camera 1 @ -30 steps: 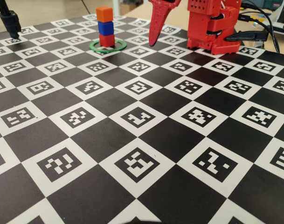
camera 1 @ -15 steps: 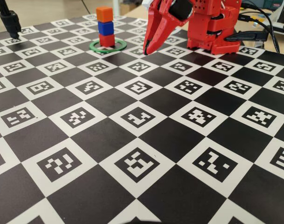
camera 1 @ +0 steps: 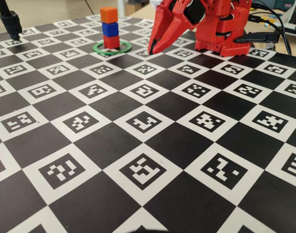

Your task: Grab the red cube then put it in the green circle then put the blue cube on top and finally the orange cube on top

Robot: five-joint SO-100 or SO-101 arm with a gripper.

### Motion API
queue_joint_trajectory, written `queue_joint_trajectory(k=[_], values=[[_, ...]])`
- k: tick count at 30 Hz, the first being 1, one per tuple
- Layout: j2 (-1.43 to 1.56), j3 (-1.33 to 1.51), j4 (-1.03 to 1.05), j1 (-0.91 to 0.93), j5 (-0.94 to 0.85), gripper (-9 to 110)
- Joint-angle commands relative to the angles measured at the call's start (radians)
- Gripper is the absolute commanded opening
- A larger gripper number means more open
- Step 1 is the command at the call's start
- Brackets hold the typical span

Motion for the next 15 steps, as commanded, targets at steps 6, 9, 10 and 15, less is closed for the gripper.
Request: queue_joint_trajectory(k=[6, 9, 10, 15], values=[[0.112, 0.049, 0.285, 0.002, -0.035, -6], [0.166, 0.049, 0.374, 0.008, -0.032, -6], [0.179, 0.049, 0.399, 0.008, -0.028, -6], [0.227, 0.051, 0.476, -0.002, -0.029, -6]])
